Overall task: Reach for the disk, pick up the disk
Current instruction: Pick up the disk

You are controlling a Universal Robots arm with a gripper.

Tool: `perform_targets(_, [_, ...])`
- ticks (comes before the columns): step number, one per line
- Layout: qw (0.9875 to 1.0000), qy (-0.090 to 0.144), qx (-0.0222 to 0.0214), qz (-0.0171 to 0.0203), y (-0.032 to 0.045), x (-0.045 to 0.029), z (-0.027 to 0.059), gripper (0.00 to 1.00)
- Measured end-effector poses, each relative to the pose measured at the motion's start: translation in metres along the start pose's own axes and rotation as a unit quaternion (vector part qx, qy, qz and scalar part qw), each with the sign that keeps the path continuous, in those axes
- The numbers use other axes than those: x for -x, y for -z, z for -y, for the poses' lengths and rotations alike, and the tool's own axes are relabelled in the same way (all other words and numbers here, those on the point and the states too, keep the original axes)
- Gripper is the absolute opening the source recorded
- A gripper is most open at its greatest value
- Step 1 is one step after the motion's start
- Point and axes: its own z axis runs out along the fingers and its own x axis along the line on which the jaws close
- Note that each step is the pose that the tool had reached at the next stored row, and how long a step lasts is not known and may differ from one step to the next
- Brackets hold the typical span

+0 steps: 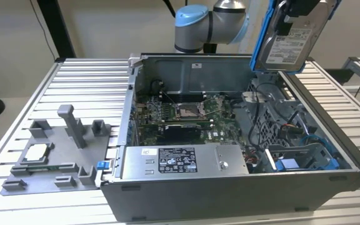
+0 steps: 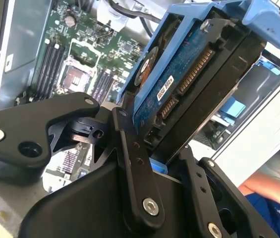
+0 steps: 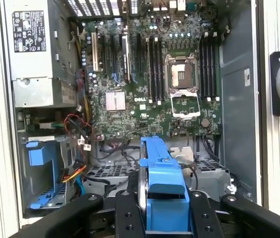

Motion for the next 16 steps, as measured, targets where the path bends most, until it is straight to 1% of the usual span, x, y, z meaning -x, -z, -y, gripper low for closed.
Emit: perform_targets(16, [0.9999,-0.015,-0.0004,0.0004,-0.0001,-0.0189,0.0057,0.0])
